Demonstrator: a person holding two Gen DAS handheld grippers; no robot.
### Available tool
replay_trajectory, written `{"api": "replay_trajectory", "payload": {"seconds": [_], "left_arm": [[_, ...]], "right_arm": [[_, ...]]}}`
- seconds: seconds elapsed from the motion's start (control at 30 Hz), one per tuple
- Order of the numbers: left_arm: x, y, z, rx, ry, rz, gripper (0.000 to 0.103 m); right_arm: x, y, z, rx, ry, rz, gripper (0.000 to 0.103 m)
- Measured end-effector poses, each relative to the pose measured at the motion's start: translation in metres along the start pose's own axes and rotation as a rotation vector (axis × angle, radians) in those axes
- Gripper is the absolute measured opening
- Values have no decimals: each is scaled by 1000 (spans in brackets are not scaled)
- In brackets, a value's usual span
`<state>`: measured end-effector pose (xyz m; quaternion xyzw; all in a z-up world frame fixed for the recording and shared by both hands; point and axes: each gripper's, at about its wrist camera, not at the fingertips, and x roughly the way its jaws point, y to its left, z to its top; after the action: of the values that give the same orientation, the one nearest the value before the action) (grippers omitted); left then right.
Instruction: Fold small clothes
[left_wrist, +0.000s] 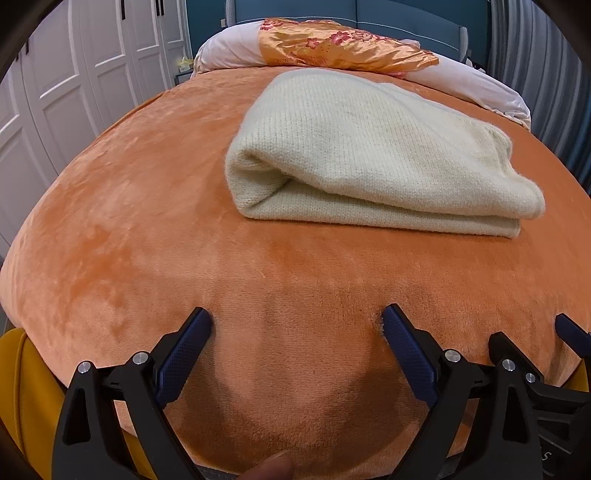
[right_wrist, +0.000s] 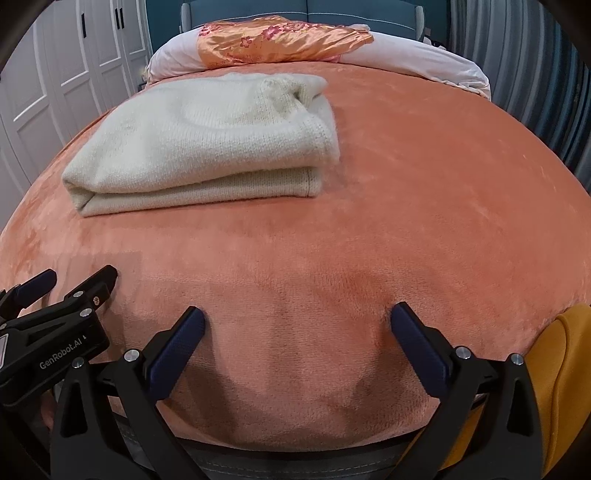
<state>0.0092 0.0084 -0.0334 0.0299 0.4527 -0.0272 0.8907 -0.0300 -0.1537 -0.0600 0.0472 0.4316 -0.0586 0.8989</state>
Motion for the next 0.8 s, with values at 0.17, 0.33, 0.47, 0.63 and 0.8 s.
{"api": "replay_trajectory", "payload": {"seconds": [0.17, 0.33, 0.47, 0.63, 0.8], "left_arm": [[1, 0, 0, -9, -9, 8, 93], [1, 0, 0, -12, -18, 16, 94], [2, 2, 0, -23, -12, 24, 98], [2, 1, 0, -20, -14, 28, 98], [2, 1, 0, -18, -15, 30, 98]], "right_arm": [[1, -1, 1, -2, -7, -4, 98], [3, -2, 3, -2, -7, -1, 98], [3, -2, 5, -3, -6, -1, 98], [3, -1, 5, -4, -7, -3, 98], [3, 0, 4, -3, -6, -3, 98]]}}
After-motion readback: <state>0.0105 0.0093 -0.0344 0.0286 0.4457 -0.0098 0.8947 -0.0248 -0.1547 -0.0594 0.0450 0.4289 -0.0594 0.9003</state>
